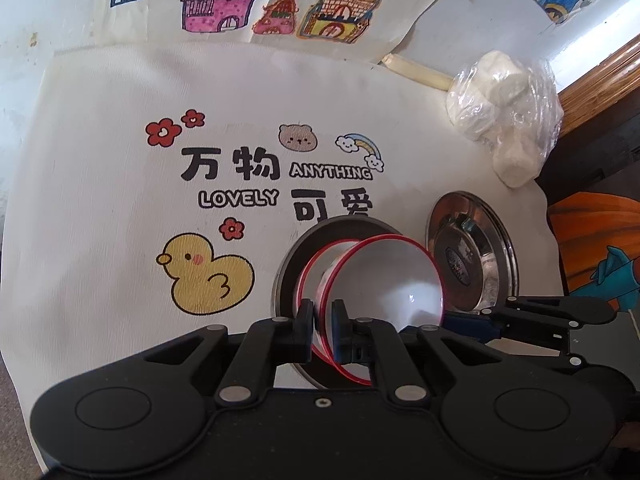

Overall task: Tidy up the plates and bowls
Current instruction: 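Lower the white bowl into the other white bowl with both tools, then open both tools and release the nested white bowl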

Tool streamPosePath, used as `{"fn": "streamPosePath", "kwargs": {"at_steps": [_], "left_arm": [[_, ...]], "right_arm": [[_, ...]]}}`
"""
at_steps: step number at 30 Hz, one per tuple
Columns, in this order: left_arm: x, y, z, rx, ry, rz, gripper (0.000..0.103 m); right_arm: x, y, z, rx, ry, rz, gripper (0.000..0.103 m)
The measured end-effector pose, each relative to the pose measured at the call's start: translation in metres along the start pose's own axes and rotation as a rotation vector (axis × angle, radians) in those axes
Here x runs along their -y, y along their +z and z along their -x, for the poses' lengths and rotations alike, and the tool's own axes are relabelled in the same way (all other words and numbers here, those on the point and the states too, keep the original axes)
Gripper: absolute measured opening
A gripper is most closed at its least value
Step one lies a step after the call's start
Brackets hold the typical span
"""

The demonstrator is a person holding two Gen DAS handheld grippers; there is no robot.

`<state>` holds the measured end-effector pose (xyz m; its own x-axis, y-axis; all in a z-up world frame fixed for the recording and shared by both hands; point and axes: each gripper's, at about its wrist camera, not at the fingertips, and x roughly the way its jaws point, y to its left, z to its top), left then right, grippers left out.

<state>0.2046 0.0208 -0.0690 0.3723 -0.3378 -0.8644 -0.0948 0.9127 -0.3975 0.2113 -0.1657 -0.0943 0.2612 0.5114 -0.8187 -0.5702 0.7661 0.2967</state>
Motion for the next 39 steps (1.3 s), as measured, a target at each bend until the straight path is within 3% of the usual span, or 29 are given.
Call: {"fn": "streamPosePath", "kwargs": {"at_steps": [29,31,35,39], "left_arm": [[0.007,0.008,-0.005,-0.019,0.032,-0.002,0.017],[0.007,0.008,-0.003,-0.015,0.045,-0.007,0.025],[0.006,0.008,0.002,0.0,0.039,-0.007,0.026],[0.004,0.01,0.009,0.028,0.049,-0.014,0.042]], "right_arm": [[0.005,0.003,-0.005,-0.025,-0.002,-0.034,0.035],[0.004,0.004,-0.004,-0.022,-0.003,-0.033,0.035],[0.004,0.006,-0.001,-0.011,-0.002,-0.021,0.035],[0.004,0.006,0.004,0.002,-0.004,-0.015,0.043]]}}
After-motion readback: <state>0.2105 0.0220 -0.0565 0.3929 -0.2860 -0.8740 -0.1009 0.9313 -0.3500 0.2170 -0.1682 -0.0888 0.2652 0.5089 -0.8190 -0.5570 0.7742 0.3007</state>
